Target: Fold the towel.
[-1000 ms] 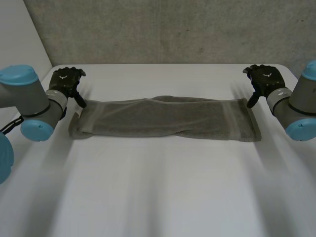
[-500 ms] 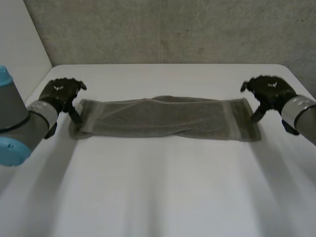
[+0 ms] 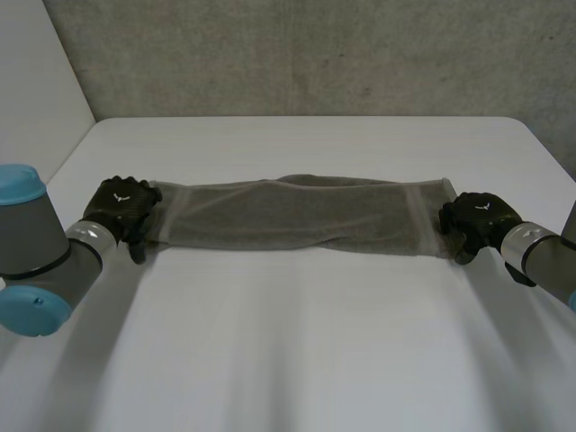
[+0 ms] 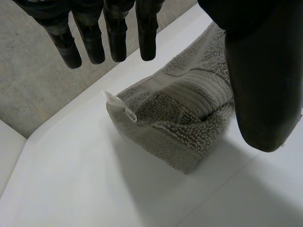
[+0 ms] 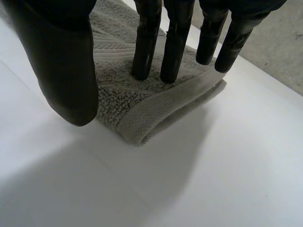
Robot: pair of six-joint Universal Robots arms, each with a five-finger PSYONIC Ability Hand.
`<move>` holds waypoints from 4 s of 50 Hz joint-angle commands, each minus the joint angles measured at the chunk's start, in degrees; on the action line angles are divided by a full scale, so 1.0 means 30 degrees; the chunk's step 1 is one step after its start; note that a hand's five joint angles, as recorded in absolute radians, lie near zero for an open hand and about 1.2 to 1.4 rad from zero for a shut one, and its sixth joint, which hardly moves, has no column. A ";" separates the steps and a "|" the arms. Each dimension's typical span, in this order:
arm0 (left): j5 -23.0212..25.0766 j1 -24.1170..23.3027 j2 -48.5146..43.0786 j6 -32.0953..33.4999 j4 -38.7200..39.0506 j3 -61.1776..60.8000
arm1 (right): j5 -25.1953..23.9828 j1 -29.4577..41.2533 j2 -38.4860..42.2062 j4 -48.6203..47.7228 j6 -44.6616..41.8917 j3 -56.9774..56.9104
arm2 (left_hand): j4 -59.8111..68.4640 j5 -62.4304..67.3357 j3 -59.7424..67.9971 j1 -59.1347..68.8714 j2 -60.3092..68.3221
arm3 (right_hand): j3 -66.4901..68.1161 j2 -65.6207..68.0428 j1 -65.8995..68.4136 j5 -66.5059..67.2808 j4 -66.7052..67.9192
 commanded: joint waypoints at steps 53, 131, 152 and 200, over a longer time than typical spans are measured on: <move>0.0173 0.0125 -0.2436 0.0239 0.0042 0.2048 | 0.0288 -0.2050 -0.0189 -0.1569 0.0016 -0.0521 | -0.1252 1.8174 -0.1104 1.6846 1.7453 | -0.1006 1.3249 1.3210 1.2989 -0.1450; -0.0032 -0.0284 0.3925 -0.3335 -0.0545 -0.1058 | 0.4828 1.4064 0.2546 0.0105 -0.2213 -0.8966 | -0.1252 -0.0498 -0.1104 -0.1827 -0.1219 | -0.1006 -1.0084 -1.0124 -1.0344 -0.1450; -0.0032 -0.5525 0.2315 -0.6500 -0.0692 0.1901 | 0.2691 0.6270 -0.5902 -0.1540 0.1217 0.4459 | -0.1252 -0.0442 -0.1104 -0.1770 -0.1163 | -0.1006 -1.0084 -1.0124 -1.0344 -0.1450; -0.0853 -0.5323 0.3367 -0.6675 -0.1629 0.0935 | -0.1085 0.1790 -0.7390 -0.1633 0.1252 0.7246 | -0.1252 -0.0498 -0.1104 -0.1827 -0.1219 | -0.1006 1.3249 1.3210 1.2989 -0.1450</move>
